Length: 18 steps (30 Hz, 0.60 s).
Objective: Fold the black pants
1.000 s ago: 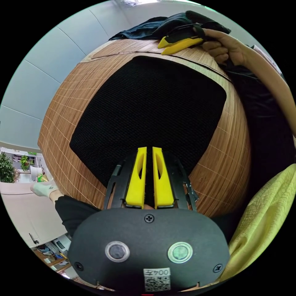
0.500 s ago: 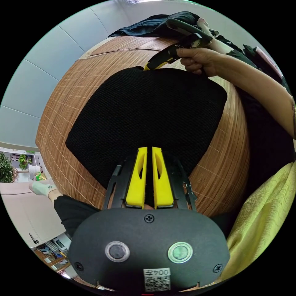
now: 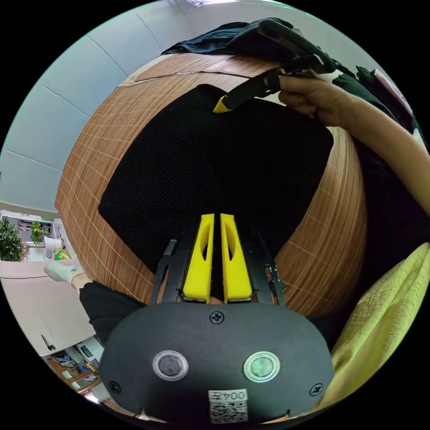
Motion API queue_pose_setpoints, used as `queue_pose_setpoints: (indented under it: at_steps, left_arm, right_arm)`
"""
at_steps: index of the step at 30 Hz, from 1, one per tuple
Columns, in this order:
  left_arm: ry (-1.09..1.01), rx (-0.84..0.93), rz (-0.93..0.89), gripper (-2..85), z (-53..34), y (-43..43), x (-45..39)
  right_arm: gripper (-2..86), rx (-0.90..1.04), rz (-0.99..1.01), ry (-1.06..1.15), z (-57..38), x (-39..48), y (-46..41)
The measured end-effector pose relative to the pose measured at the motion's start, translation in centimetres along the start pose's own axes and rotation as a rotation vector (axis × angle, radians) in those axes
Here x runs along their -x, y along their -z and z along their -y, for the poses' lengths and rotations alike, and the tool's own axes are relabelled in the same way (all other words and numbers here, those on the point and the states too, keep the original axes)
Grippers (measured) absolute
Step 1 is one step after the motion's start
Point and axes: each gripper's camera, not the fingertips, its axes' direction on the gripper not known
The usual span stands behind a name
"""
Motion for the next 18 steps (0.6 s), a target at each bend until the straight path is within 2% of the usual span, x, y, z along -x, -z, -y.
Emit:
queue_pose_setpoints:
  at_steps: [3, 9, 11, 13, 15, 18]
  left_arm:
    - [-0.003, -0.011, 0.033, 3.3, -0.4, 0.6, -1.2]
    - [0.040, -0.147, 0.037, 3.3, -3.1, 1.6, -1.9]
    - [0.036, -0.169, 0.045, 3.6, -3.7, 2.0, -2.1]
    - [0.034, -0.187, 0.072, 3.9, -4.1, 2.4, -2.6]
    - [0.102, -0.157, 0.040, 4.7, -4.5, 3.4, -2.3]
    - [0.077, -0.159, 0.039, 7.0, -6.2, 5.9, -2.4]
  right_arm:
    - [-0.3, -0.025, 0.106, -0.069, 0.7, 1.6, 2.7]
    - [2.2, -0.103, -0.078, 0.140, -0.7, 14.3, 10.8]
    - [5.7, -0.127, -0.131, 0.160, -2.7, 18.3, 11.6]
    - [13.4, -0.131, -0.196, 0.172, -4.8, 23.2, 10.7]
    - [15.3, -0.045, -0.254, 0.233, -4.9, 26.8, 8.9]
    - [16.7, 0.167, -0.438, 0.437, -4.1, 33.5, 5.0]
